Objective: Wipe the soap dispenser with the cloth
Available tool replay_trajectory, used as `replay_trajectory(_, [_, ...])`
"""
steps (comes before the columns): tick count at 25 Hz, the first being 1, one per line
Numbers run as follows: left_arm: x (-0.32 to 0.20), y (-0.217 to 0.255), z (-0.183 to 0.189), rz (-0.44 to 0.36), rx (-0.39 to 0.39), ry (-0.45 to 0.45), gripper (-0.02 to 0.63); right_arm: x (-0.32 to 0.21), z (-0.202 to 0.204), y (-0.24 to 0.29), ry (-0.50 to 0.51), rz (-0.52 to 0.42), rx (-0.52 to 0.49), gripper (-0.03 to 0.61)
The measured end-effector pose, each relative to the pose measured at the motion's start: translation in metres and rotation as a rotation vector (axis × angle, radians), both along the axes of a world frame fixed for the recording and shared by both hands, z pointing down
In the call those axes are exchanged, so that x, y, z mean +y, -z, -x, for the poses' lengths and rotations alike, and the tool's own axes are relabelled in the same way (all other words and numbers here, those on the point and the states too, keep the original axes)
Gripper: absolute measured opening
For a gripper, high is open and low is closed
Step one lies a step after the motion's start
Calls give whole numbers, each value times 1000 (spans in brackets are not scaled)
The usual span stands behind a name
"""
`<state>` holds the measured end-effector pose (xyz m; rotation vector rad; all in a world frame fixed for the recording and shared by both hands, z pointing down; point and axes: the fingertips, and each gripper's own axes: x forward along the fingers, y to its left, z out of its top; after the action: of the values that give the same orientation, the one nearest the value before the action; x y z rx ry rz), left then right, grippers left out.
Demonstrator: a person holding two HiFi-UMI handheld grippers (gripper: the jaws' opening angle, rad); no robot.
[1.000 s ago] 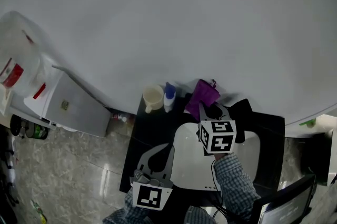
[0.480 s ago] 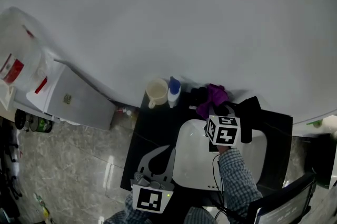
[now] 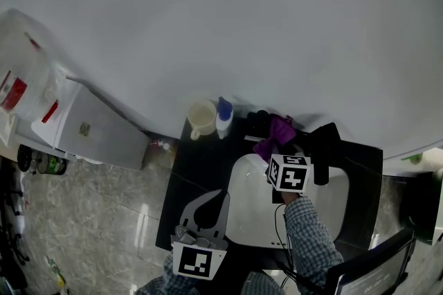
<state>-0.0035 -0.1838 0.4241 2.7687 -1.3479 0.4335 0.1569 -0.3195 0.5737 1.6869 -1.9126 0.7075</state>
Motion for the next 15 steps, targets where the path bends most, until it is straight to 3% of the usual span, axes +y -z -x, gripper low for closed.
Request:
replay_trajectory(5, [-6,10,-6,-24,18,-7,2,16,-5,41,-5,-72,12,80])
replay_trajectory(15, [-14,24,-11,-53,34,-5,2,-4,15,153,34,-336,-13,80])
